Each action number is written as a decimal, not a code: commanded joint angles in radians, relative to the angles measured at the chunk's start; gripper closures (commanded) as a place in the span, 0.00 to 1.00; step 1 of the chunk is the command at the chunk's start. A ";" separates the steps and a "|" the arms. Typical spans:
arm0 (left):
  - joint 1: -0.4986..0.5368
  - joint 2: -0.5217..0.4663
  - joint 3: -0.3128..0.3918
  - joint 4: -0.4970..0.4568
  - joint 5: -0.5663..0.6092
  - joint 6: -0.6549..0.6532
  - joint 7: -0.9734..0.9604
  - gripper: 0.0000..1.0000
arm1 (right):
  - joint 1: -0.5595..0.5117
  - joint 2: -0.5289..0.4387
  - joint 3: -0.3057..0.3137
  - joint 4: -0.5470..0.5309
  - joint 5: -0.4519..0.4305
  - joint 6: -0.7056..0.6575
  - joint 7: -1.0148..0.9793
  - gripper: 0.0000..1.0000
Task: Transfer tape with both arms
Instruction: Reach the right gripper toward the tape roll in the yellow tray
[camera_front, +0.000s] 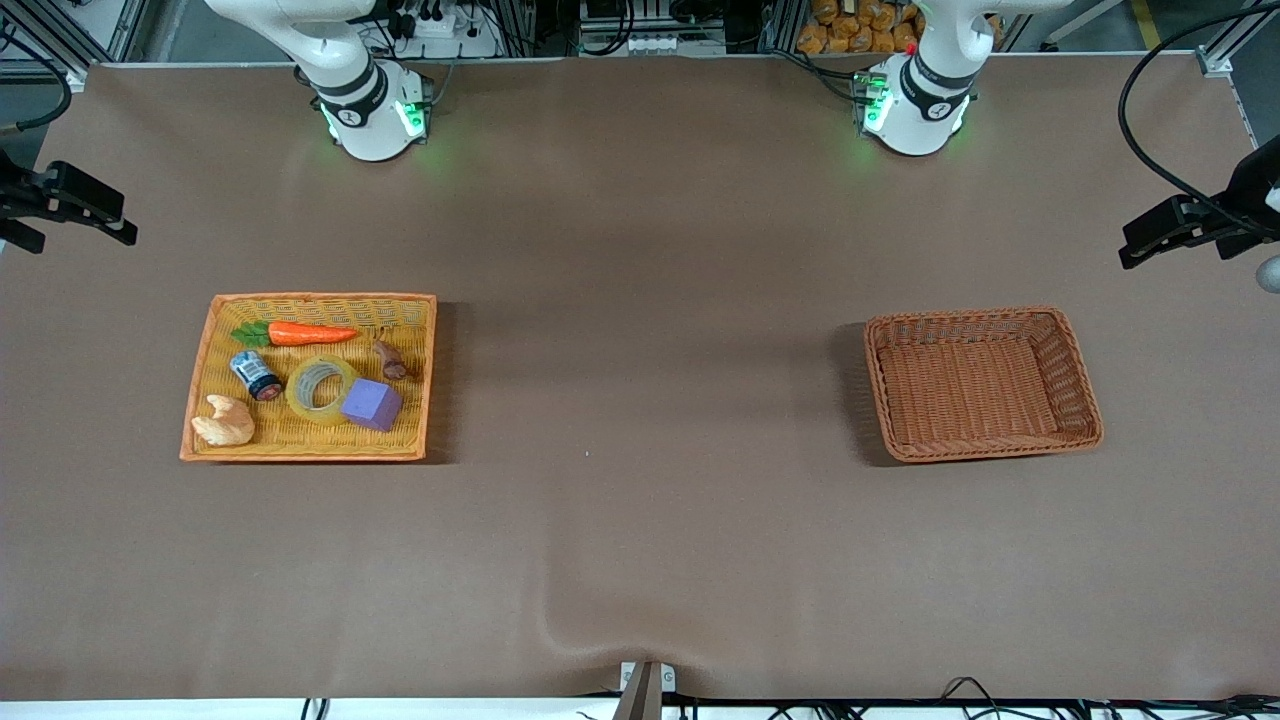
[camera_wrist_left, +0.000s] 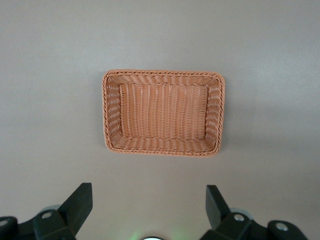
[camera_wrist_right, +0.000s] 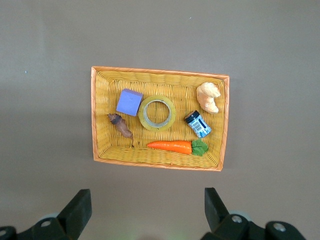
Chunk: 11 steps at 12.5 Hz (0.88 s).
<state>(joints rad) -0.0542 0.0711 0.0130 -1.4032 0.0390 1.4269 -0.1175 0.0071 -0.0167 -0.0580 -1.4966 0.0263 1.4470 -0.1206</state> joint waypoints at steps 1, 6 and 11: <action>0.004 -0.002 0.004 -0.008 -0.030 0.003 0.019 0.00 | -0.009 -0.006 0.009 -0.002 0.001 -0.002 -0.011 0.00; 0.002 0.009 0.004 -0.008 -0.054 0.003 0.019 0.00 | 0.045 0.151 0.012 -0.016 0.036 0.029 -0.016 0.00; 0.004 0.007 0.004 -0.010 -0.057 0.003 0.019 0.00 | 0.053 0.187 0.010 -0.320 0.038 0.422 -0.242 0.00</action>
<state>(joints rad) -0.0539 0.0856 0.0129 -1.4101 0.0047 1.4276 -0.1148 0.0592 0.2042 -0.0466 -1.6789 0.0498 1.7485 -0.2694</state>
